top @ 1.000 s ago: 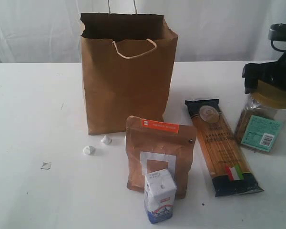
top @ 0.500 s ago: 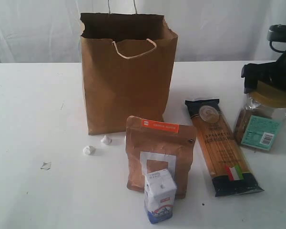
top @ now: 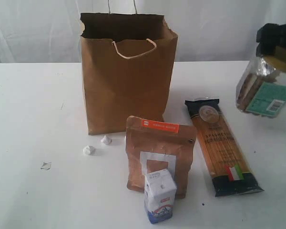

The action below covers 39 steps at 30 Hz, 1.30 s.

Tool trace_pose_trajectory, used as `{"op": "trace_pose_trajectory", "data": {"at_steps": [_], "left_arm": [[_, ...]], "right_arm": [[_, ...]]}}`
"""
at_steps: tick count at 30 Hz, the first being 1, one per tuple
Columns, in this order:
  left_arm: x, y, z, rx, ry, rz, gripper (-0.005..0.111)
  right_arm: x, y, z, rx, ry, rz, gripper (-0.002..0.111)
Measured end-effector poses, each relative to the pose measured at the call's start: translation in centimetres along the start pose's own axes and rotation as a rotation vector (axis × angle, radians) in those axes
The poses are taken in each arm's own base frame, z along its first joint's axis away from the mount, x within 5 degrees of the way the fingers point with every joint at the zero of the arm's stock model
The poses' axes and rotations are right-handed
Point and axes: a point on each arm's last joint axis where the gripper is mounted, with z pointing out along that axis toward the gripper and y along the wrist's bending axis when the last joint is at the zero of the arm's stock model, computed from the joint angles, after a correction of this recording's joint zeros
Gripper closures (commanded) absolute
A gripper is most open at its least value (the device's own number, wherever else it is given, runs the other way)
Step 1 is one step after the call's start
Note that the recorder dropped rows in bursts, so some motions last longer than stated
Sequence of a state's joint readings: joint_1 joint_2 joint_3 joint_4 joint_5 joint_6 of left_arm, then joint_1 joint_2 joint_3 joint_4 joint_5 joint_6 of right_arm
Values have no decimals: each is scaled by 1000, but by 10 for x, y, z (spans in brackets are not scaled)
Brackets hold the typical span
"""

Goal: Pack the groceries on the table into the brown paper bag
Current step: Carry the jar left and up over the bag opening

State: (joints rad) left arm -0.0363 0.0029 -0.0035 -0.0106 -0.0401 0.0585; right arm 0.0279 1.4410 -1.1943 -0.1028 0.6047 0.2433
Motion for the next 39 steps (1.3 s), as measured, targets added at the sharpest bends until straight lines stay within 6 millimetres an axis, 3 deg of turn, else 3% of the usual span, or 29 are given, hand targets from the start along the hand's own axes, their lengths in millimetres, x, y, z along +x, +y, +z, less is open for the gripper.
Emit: {"op": "trace_pose_trajectory", "data": {"at_steps": [9,12,21,28,35,39], "left_arm": [[0,0,0,0,0,0,107],[0,0,0,0,0,0,107],[0,0,0,0,0,0,107],[0,0,0,0,0,0,107],[0,0,0,0,0,0,107],[0,0,0,0,0,0,107]], "right_arm": [[-16,8,-66,-136,-232,49,108],[-23,20,-88,-225,-364,42,108],[-44,64,-121,-425,-677,31,108],[-60,92,-116,-488,-738,2,108],[-55,124,-93,-539,-748,-37,108],[-52,140,-90,-568,-754,-70,108]]}}
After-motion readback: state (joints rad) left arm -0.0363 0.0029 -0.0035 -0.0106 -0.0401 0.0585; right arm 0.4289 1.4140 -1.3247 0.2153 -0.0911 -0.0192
